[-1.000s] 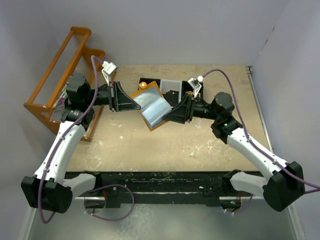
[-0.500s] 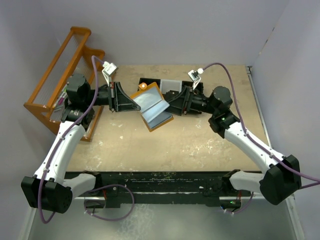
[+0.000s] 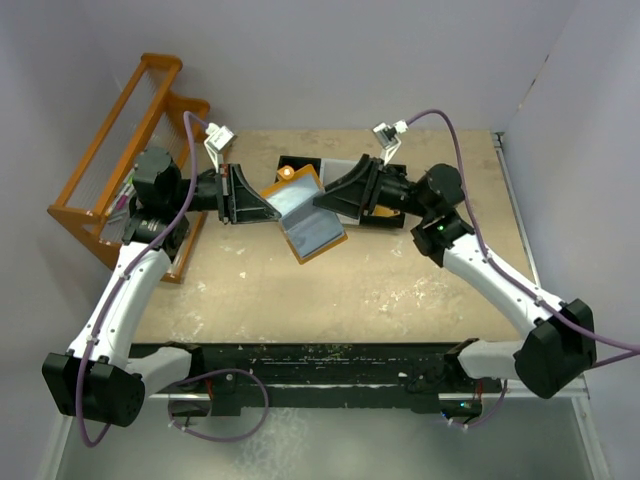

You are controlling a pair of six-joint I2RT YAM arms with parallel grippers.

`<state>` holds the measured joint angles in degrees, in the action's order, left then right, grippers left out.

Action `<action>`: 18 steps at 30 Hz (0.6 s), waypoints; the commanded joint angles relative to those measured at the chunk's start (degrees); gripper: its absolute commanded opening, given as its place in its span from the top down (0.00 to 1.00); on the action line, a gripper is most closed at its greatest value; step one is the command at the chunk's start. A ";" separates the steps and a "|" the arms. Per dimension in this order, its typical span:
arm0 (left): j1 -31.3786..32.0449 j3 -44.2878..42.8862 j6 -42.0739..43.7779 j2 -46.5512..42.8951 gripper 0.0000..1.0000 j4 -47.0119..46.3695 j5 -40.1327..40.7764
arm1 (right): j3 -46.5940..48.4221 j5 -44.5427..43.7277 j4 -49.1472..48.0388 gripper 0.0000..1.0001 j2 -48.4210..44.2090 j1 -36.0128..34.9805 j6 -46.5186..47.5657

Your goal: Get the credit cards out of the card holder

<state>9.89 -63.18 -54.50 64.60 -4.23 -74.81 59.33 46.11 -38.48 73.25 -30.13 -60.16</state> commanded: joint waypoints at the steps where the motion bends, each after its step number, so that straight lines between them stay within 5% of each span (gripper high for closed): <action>1: 0.34 -1.47 -0.38 -0.87 1.00 -2.64 -0.91 | 1.56 1.50 -6.29 0.41 0.90 -1.17 -2.69; 8: 0.36 -0.98 -0.10 -0.79 0.96 -2.82 -1.33 | 1.18 1.78 -5.06 0.82 0.20 -1.20 -2.46; 14: -0.57 -4.23 11.99 -1.57 0.50 7.27 0.09 | 2.41 3.86 3.32 1.00 -2.10 -1.00 2.16; 18: -2.14 -10.56 27.94 -1.91 0.39 21.37 5.88 | 4.18 3.32 14.14 1.00 -4.32 -1.00 10.67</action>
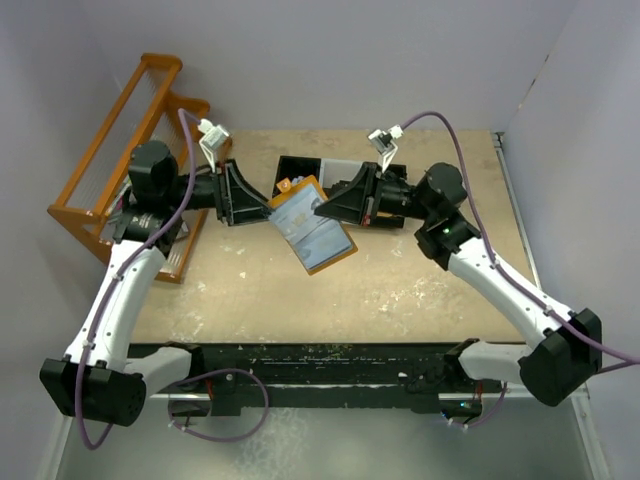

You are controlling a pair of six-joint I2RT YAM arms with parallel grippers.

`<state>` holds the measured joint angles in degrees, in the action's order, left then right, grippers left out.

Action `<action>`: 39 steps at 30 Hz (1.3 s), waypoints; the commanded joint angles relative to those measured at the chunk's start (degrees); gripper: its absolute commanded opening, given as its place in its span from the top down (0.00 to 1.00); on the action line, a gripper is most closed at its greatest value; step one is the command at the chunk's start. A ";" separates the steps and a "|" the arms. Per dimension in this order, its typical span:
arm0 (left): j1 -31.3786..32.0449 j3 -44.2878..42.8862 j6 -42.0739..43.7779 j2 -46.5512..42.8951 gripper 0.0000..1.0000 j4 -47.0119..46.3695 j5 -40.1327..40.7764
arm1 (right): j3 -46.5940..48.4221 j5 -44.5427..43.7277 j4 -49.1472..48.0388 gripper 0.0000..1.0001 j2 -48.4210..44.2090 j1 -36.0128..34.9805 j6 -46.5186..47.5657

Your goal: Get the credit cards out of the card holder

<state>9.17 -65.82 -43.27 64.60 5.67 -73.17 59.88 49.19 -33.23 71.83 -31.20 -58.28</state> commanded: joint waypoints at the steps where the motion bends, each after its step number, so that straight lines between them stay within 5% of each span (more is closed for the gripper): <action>1: -1.59 -9.21 19.82 -1.78 0.36 13.85 5.77 | 4.16 0.28 11.48 1.00 -3.19 0.06 10.75; 9: -1.61 -6.68 24.90 -0.97 0.30 16.69 2.25 | 11.82 3.17 27.66 1.00 -0.05 0.01 25.93; 25: 3.78 1.92 21.13 0.84 0.31 12.55 4.82 | 17.06 7.96 27.05 1.00 9.11 -2.60 25.17; 29: 4.54 1.98 21.41 1.04 0.41 12.69 5.26 | 18.90 8.44 28.91 1.00 10.36 -3.14 26.22; 37: 4.42 2.43 17.56 0.96 0.85 10.62 3.13 | 17.23 10.89 24.44 1.00 10.14 -3.09 24.24; 39: 4.43 3.02 14.88 1.02 0.96 7.99 1.85 | 17.05 11.61 23.82 0.89 10.44 -3.11 23.49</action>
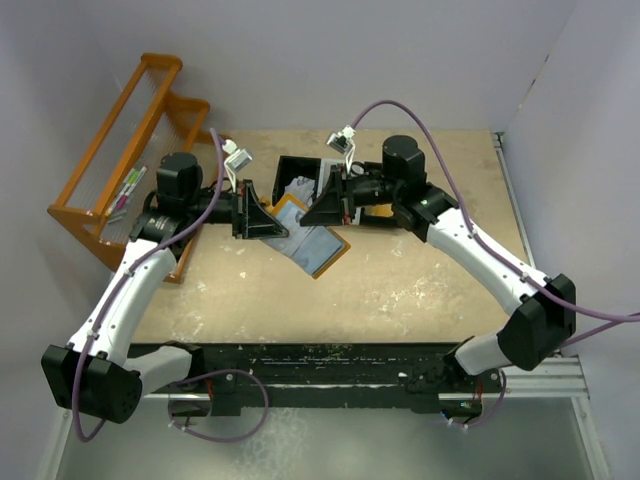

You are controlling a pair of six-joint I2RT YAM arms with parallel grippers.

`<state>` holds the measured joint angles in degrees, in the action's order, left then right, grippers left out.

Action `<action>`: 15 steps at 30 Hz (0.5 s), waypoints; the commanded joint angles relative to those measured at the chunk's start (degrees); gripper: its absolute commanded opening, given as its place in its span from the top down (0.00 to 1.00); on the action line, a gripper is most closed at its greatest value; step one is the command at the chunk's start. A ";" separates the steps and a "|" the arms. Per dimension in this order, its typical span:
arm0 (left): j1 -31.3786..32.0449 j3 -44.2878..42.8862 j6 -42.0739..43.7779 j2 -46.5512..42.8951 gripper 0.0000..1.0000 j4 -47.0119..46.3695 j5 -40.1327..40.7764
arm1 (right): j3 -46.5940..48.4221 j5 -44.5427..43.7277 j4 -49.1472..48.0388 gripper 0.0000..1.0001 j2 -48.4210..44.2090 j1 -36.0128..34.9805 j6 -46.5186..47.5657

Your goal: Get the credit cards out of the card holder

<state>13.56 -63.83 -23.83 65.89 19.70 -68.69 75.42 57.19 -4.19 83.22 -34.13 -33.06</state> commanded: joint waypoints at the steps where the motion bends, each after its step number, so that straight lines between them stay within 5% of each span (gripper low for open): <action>1: 0.01 1.26 -6.14 -0.28 0.99 -7.23 -3.14 | 1.42 4.96 -3.98 0.77 -0.81 -0.16 -1.90; 4: -0.75 2.38 -10.90 -0.15 1.00 -10.89 -3.81 | 0.93 2.78 -5.72 0.47 -1.15 1.81 -5.10; 6: -2.32 3.83 -15.62 -0.09 1.00 -14.83 -3.96 | 1.46 -2.11 -2.13 0.36 -2.13 4.53 -4.83; 15: -7.40 6.43 -26.27 0.91 1.00 -22.04 -0.34 | 0.25 -21.19 2.89 0.30 -12.10 7.49 -3.74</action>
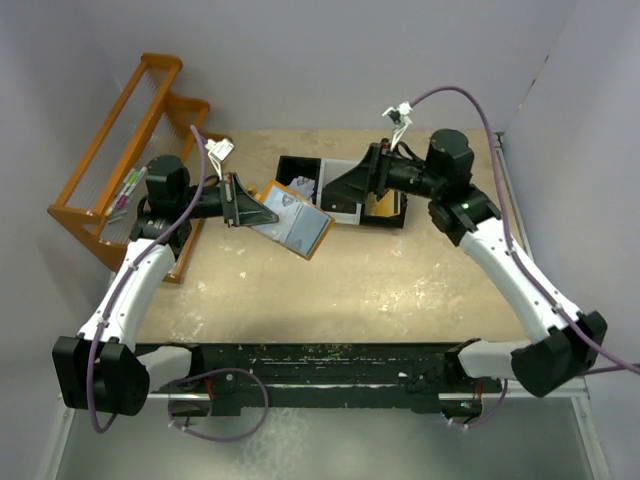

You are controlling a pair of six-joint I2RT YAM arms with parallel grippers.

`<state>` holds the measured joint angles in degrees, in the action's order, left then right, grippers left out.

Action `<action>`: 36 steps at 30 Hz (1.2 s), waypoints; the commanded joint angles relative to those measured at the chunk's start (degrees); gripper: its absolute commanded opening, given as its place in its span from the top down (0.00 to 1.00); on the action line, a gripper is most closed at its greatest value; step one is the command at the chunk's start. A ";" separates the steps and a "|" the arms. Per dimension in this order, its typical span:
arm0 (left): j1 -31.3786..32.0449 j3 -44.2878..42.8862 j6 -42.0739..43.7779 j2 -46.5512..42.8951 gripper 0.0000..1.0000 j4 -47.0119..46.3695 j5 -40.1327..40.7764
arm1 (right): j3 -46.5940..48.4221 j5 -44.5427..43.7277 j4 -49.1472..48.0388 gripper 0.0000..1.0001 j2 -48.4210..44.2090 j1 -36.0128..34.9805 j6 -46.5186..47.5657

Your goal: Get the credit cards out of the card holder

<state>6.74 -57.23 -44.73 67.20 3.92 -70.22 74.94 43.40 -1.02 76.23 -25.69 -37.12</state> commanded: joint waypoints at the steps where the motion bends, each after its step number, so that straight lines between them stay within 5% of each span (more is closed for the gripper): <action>1: -0.59 -0.23 -5.79 -0.52 1.00 -6.29 1.81 | 0.24 -6.49 -1.23 0.31 -5.39 -1.19 -0.82; 12: -0.68 -0.30 -8.32 -1.15 1.00 -9.35 5.00 | -9.32 -2.47 -19.64 0.37 -2.85 -9.46 -13.67; 36: -0.67 2.02 -19.56 -2.54 1.00 -22.47 0.72 | -13.98 -1.15 -39.53 0.53 6.26 -10.66 -27.17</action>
<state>6.31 -54.50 -61.34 67.20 -13.08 -67.33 60.12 41.95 -35.40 82.26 -35.70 -62.46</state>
